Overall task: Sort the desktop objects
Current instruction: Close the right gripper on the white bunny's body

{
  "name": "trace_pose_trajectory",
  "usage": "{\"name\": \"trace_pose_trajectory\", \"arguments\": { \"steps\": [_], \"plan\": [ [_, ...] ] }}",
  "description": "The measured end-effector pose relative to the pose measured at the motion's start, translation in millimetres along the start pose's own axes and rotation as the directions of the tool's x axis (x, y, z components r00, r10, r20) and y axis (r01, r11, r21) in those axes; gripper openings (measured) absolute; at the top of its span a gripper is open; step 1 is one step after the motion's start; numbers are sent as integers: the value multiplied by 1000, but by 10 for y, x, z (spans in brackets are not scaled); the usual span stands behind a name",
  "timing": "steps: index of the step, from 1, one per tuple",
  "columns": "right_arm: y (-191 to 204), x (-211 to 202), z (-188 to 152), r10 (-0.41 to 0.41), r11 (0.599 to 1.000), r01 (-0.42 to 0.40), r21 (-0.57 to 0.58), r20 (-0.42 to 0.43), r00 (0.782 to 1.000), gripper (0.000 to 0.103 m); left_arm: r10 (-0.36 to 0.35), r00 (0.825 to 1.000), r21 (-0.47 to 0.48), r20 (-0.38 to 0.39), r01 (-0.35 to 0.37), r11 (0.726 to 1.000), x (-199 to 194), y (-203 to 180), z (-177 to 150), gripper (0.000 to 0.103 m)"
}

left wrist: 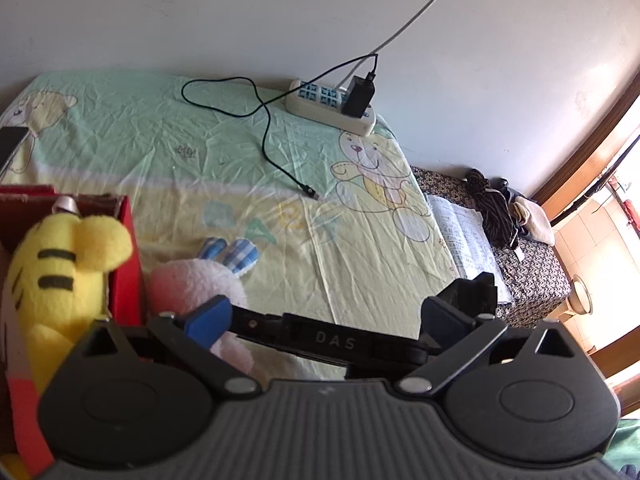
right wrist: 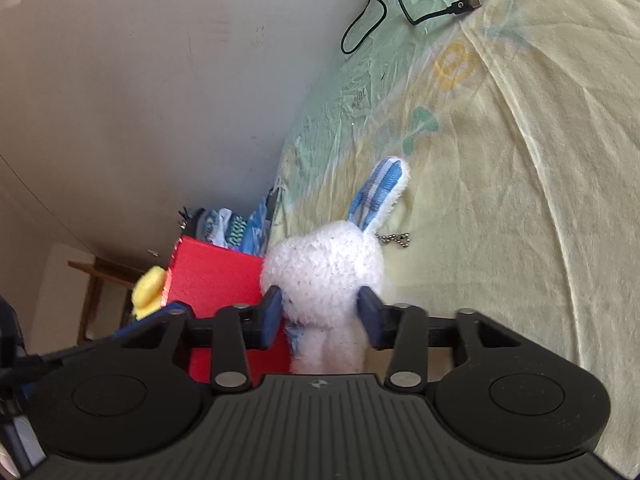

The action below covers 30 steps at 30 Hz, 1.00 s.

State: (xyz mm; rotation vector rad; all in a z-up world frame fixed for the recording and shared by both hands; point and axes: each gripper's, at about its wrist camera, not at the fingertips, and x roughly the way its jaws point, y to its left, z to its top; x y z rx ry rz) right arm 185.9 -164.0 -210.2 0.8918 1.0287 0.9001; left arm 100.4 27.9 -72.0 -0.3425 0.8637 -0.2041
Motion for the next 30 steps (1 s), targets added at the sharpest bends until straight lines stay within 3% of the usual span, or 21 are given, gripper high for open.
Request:
{"name": "trace_pose_trajectory", "arguments": {
  "steps": [5,9,11,12,15,17,20,22,27,30],
  "plan": [
    [-125,-501,45,-53,999,52,9,97,994,28,-16,1000,-28,3,16,999,-60,11,-88,101],
    [-152,-831,49,-116,992,118,-38,59,992,25,1,1000,12,-20,-1,1000,41,-95,-195,101],
    [-194,-964,32,-129,991,130,-27,46,991,5,7,999,25,-54,-5,1000,173,-152,-239,101],
    [-225,-1020,21,-151,988,152,-21,47,987,4,13,998,44,-64,-10,999,241,-192,-268,101],
    [-291,-1120,1,-199,980,200,-9,80,977,10,41,995,65,-96,-35,997,469,-223,-341,101],
    [-330,-1198,-10,-175,985,173,29,106,979,20,61,992,63,-114,-54,997,619,-190,-345,99],
    [-282,-1179,16,-141,990,139,26,123,982,25,100,986,52,-129,-94,994,807,-117,-286,98],
    [-248,-1098,41,-155,988,156,3,130,979,27,103,987,18,-122,-102,995,851,-29,-235,98],
    [-305,-907,183,-113,993,107,53,124,986,30,93,987,-20,-128,-96,995,836,145,-182,98],
    [-405,-890,302,-73,990,53,133,148,986,41,98,986,-16,-136,-101,995,799,184,-258,98]
  ]
}}
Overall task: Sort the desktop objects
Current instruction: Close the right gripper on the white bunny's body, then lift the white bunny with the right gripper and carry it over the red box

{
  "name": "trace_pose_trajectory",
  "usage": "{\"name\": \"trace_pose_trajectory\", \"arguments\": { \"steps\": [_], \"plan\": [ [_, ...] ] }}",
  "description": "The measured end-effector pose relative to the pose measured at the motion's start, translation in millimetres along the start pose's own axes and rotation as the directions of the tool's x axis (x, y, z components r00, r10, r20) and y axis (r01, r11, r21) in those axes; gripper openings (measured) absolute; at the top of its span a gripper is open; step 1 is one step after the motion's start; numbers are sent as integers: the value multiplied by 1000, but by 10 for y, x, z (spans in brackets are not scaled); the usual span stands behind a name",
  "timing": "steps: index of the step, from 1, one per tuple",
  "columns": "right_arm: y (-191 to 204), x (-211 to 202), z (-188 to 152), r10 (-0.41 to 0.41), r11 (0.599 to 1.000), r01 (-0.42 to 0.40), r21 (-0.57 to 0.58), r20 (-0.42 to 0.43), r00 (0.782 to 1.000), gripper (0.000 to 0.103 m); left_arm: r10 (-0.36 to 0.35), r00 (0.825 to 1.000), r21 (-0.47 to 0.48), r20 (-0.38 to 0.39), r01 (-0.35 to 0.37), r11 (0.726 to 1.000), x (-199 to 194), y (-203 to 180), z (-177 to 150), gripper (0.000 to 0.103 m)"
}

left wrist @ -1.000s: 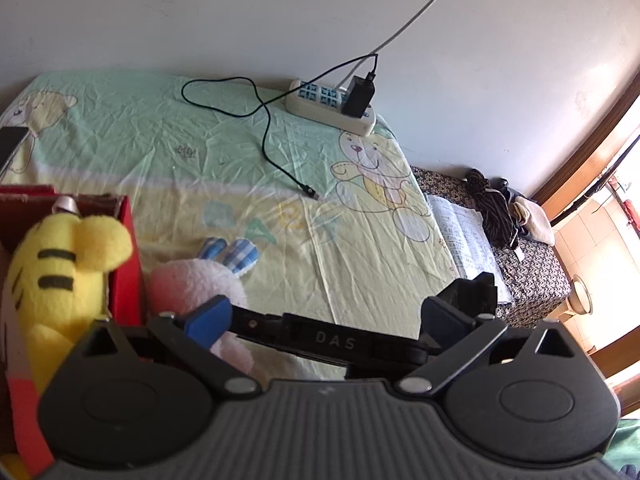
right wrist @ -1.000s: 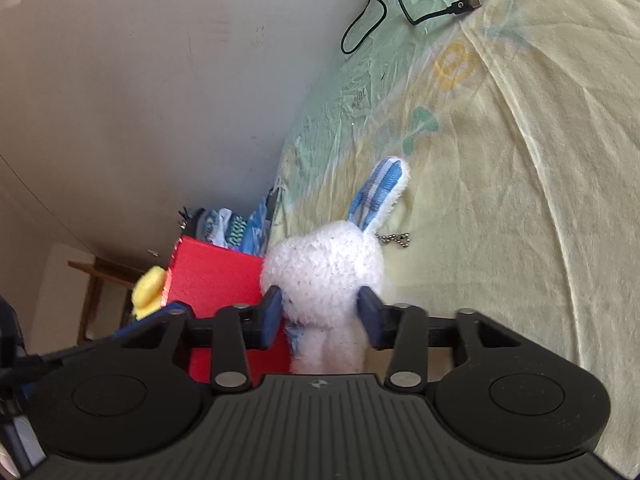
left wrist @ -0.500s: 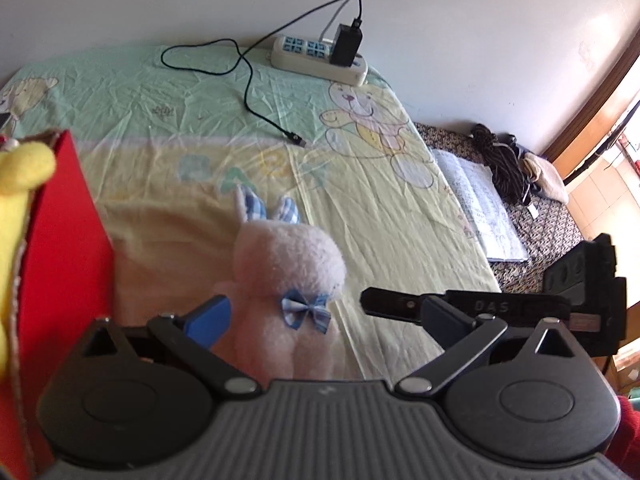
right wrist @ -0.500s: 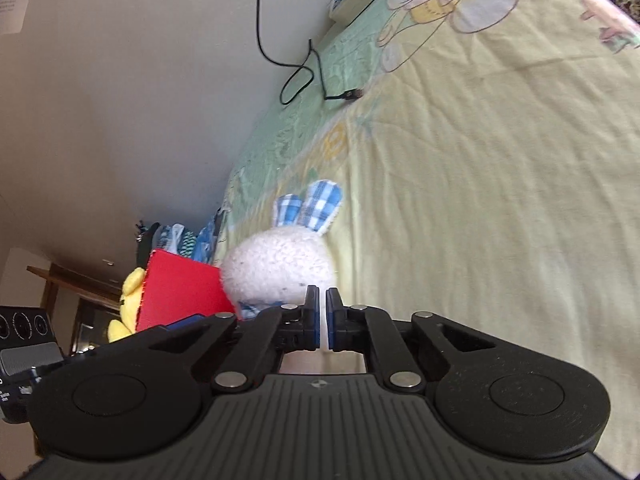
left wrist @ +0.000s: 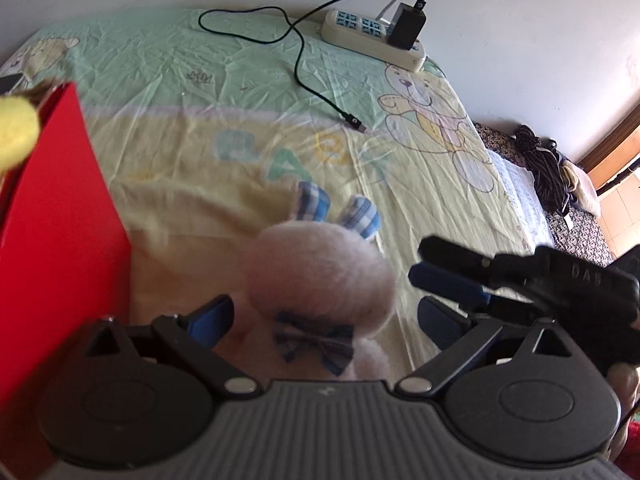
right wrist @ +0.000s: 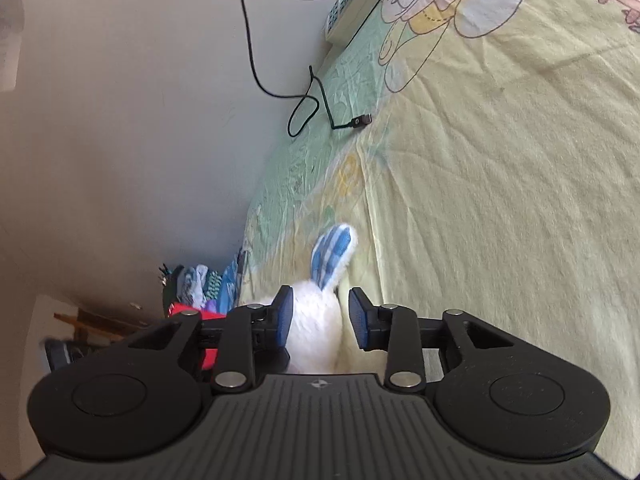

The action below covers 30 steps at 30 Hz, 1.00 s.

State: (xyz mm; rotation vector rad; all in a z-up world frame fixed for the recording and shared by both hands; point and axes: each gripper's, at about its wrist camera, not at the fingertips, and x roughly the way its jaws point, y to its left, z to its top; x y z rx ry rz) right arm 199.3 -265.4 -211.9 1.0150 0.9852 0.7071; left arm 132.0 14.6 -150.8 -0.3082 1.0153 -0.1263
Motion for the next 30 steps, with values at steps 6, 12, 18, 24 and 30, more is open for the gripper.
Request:
{"name": "trace_pose_trajectory", "arguments": {
  "steps": [6,12,18,24,30],
  "plan": [
    [123,241,29,2,999,-9,-46,-134,991,47,16,999,-8,-34,-17,1000,120,37,-30,88],
    [174,368,-44,17,999,-24,-41,-173,985,52,-1,999,6,-39,1,1000,107,-5,-32,81],
    [262,189,-139,12,997,-27,-78,-189,982,52,-16,996,67,-86,22,997,38,-220,-168,81],
    [319,-252,-362,-32,995,14,-101,-182,983,52,-52,994,150,-100,67,986,-186,-513,-421,81],
    [452,-611,-639,-26,994,10,-106,-150,988,52,-106,991,190,-82,120,974,-516,-652,-619,81]
  ]
}}
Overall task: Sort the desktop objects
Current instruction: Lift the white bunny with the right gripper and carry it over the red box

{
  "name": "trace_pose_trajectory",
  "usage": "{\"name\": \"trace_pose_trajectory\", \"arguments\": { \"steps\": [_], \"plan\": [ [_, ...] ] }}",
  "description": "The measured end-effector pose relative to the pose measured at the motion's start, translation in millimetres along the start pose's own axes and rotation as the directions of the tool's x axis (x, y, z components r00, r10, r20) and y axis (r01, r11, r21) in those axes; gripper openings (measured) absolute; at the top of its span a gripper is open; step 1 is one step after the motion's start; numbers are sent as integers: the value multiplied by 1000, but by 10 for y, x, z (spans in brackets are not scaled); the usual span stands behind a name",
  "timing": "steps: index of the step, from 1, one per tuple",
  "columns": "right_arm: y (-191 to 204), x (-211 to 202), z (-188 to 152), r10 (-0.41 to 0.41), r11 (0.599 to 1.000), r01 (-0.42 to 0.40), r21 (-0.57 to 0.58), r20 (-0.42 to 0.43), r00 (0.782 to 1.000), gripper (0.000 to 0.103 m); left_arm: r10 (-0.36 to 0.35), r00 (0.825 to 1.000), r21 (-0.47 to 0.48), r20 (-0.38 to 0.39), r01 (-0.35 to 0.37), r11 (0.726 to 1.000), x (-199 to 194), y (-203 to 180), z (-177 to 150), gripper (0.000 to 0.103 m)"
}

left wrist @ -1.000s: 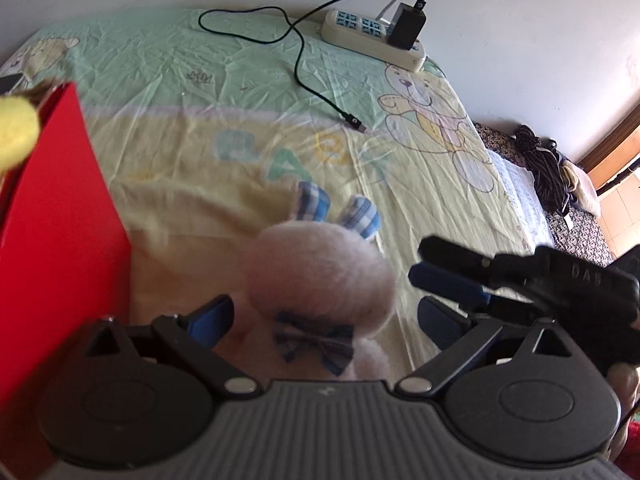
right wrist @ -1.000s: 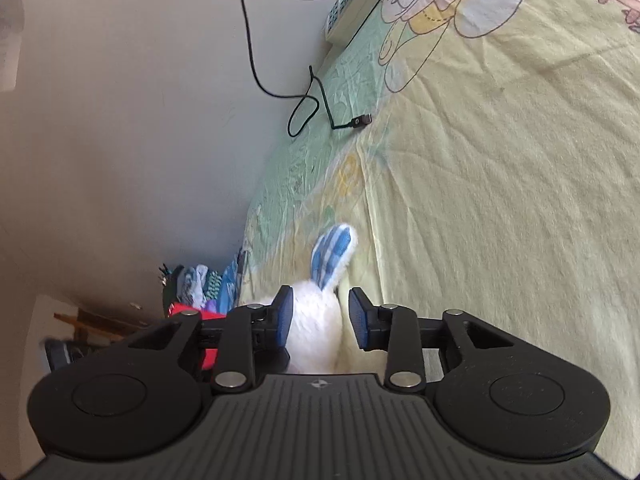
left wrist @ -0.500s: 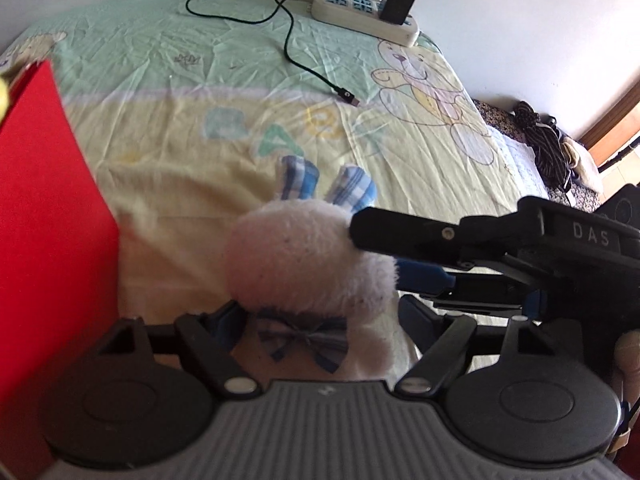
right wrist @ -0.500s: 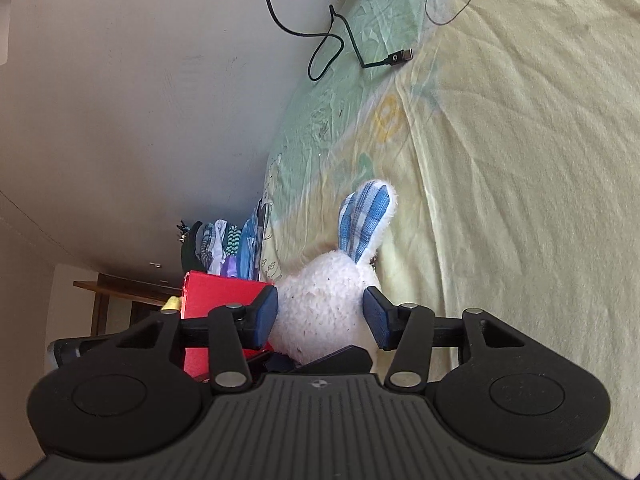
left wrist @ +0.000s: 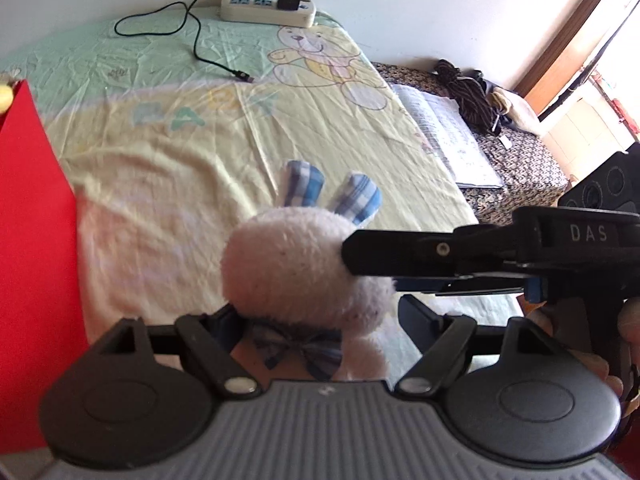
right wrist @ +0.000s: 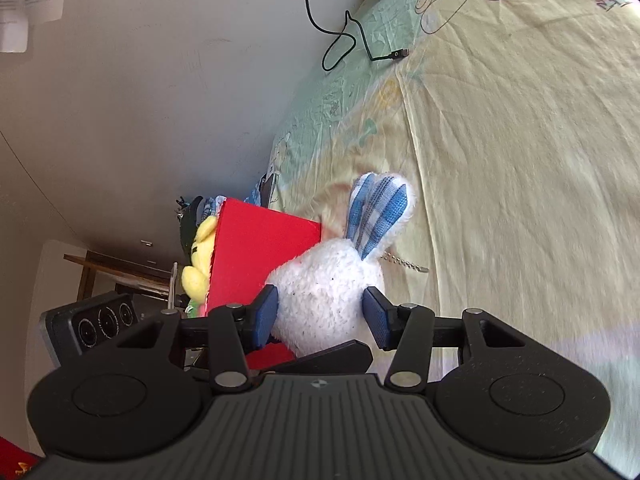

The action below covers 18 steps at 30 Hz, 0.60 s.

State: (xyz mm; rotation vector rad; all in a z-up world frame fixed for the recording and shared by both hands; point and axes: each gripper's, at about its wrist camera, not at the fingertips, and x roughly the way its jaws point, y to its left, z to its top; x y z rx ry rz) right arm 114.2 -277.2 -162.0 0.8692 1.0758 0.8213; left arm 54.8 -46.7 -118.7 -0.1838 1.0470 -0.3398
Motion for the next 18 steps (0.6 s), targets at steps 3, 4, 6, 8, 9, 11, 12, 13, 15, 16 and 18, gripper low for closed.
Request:
{"name": "trace_pose_trajectory", "arguments": {
  "steps": [3,4,6,8,9,11,12,13,15,16,18],
  "plan": [
    [155,-87,-87,7,1000,-6,-14,38,999,52,-27,999,21,39,26,999,-187,-56,-43,81],
    [240,-105,-119,11,1000,-9,-30,53,999,52,-32,998,30,60,31,999,-263,-75,-48,81],
    [431,-145,-176,15,997,-9,-78,78,997,52,-45,994,47,103,41,998,-435,-82,-54,81],
    [665,-138,-234,18,990,-3,-140,108,994,52,-61,987,72,148,51,996,-617,-66,-64,81],
    [768,-133,-267,21,986,-1,-167,121,992,52,-70,982,87,175,56,995,-732,-48,-59,81],
    [1005,-154,-364,32,975,3,-223,155,987,52,-87,971,109,221,64,992,-952,12,-68,81],
    [1109,-142,-406,40,970,3,-243,169,985,52,-95,966,117,241,68,991,-1064,54,-74,81],
    [1212,-122,-446,48,965,1,-263,179,983,52,-101,960,124,261,70,990,-1175,101,-80,81],
    [1426,-84,-536,69,953,-7,-302,196,978,52,-109,947,133,302,71,989,-1420,227,-108,81],
    [1524,-78,-588,84,947,-15,-321,201,976,52,-112,940,134,321,71,988,-1535,299,-124,81],
    [1708,47,-643,109,933,-30,-358,202,973,52,-110,926,137,361,64,989,-1766,464,-164,81]
  ]
}}
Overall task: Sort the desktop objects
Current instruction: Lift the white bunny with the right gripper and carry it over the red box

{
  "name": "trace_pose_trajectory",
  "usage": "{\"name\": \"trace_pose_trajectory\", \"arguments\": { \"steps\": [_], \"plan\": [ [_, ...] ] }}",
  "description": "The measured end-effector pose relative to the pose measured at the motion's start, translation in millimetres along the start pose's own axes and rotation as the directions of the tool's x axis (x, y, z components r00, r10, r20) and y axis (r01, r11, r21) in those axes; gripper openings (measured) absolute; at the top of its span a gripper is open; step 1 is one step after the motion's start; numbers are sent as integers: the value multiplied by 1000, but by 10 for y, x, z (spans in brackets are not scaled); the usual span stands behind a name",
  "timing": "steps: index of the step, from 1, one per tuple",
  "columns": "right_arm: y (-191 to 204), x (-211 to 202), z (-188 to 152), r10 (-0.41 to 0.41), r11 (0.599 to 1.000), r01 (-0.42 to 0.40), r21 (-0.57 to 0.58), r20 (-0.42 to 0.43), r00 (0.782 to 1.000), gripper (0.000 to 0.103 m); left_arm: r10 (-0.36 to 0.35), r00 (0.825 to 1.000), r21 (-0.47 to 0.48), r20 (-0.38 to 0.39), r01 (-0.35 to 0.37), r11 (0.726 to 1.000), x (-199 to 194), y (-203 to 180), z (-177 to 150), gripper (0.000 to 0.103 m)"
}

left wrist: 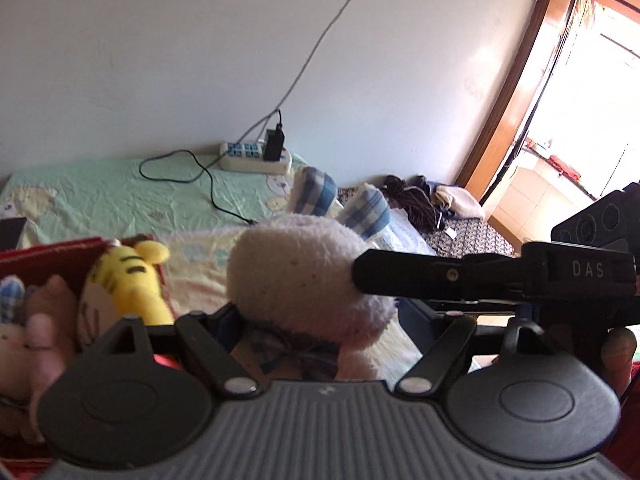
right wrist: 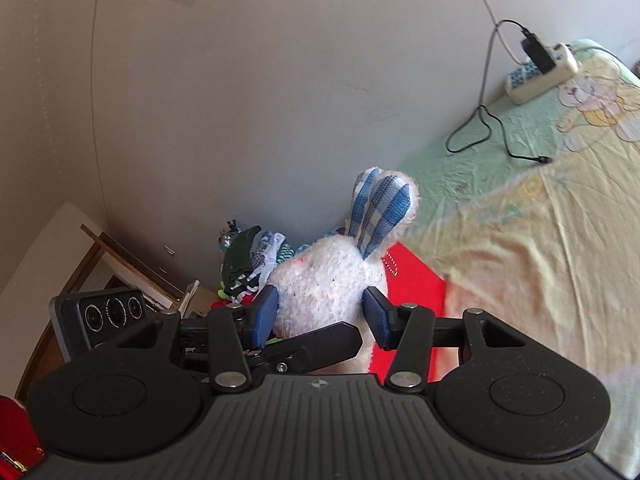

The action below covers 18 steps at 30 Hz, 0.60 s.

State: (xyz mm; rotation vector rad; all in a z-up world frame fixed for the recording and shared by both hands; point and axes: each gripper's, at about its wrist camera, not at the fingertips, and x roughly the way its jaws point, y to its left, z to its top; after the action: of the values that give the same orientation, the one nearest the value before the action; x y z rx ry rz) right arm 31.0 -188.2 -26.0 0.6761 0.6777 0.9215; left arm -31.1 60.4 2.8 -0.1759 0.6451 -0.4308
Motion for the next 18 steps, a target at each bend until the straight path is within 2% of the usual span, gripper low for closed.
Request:
{"name": "trace_pose_trajectory", "arguments": {
  "steps": [4,9,14,18],
  "plan": [
    [309,445,-50,51,997,-51,-55,-5,999,52,40,997,7,62,-41,999,-421,334,18,81],
    [579,1027,-187,103,984,-111,-142,-60,993,52,121,987,-2,107,-122,993,-811,812,-29,81],
    [572,1516,-332,135,978,-149,-149,-98,986,52,184,977,-3,105,-185,983,-923,1230,-138,82],
    [605,1751,-454,91,968,-115,-223,-117,989,52,205,975,1,81,-206,979,-854,1506,-261,82]
  ]
}}
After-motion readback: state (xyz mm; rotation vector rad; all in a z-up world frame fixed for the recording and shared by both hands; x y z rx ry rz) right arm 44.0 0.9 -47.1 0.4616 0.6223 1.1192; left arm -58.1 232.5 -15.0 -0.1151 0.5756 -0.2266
